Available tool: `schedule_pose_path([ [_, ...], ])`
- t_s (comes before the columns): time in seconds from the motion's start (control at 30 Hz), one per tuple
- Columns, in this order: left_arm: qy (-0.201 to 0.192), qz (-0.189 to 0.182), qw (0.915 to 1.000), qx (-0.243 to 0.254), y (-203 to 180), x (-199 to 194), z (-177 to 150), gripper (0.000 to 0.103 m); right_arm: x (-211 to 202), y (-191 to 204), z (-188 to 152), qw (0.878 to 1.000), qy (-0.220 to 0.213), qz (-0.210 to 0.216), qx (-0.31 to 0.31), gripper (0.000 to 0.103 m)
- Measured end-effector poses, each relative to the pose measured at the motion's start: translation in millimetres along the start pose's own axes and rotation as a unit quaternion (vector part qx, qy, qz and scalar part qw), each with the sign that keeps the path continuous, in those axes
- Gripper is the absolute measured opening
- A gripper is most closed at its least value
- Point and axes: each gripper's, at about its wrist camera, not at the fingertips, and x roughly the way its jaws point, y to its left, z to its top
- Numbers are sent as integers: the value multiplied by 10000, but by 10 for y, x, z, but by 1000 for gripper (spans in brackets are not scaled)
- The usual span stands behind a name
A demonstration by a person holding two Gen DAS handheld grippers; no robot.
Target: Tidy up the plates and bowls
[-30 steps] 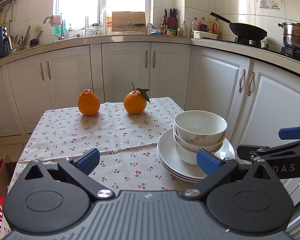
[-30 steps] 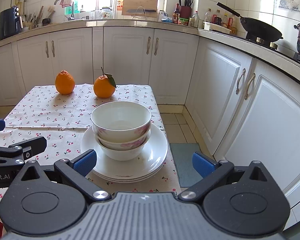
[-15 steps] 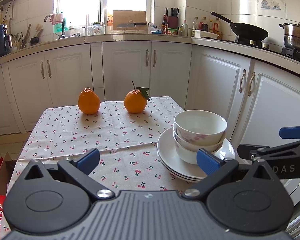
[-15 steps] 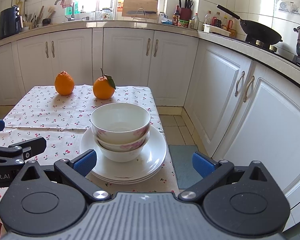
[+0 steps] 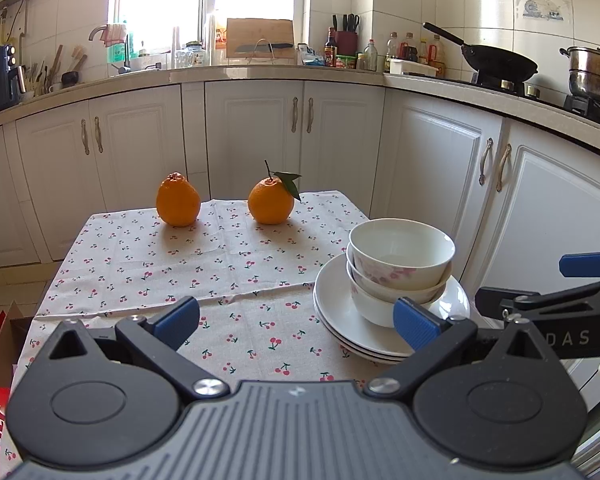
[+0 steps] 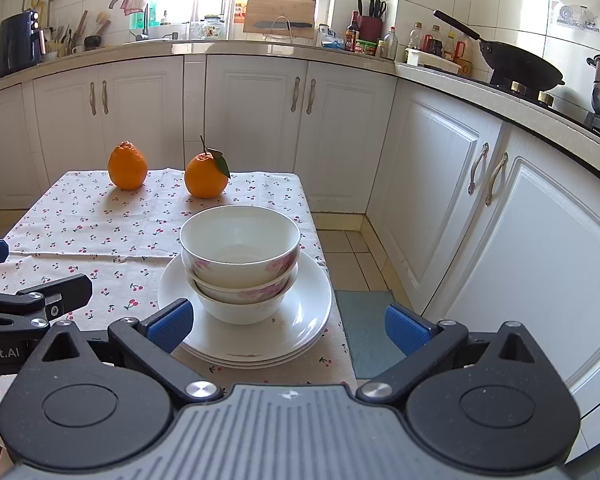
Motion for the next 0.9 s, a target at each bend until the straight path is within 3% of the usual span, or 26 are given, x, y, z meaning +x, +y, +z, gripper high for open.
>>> schedule_pose_path([
  [0.9, 33, -48, 10000, -40, 11, 11, -5, 102, -10, 15, -6, 10000, -13, -52, -53, 103],
])
